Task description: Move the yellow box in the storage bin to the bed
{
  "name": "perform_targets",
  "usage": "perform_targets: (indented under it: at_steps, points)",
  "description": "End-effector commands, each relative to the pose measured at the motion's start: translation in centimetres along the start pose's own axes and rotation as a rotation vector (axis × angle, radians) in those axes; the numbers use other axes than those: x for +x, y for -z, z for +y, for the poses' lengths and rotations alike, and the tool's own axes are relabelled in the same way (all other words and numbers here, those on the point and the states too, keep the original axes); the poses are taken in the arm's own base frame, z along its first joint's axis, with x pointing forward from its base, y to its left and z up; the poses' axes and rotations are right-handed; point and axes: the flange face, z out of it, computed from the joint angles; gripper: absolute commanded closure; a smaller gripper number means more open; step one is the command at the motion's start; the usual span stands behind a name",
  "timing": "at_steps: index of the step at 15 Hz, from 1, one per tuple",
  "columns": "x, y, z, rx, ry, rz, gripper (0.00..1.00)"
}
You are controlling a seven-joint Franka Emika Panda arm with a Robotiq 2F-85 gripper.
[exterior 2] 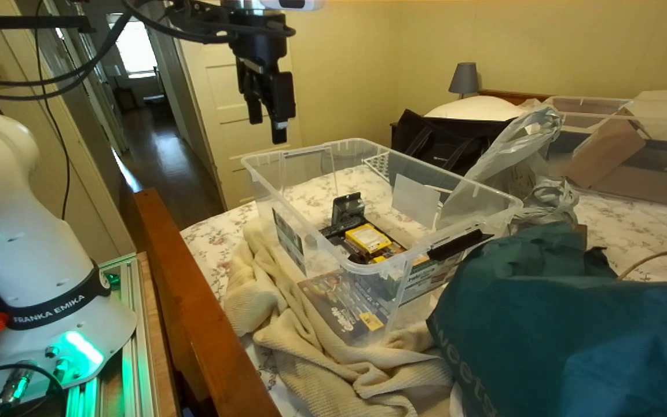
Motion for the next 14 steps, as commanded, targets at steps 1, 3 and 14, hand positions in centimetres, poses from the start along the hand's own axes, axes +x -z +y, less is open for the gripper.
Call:
perform_targets:
  at_steps: [1,3,14]
  points:
    - [4.4,0.2,0.1,-0.006,-0.147,0.067,0.0]
    - [6.7,-0.5,0.1,-0.039,-0.217,0.118,0.0]
    - [15.5,-5.6,0.9,-0.11,-0.458,0.258,0.0]
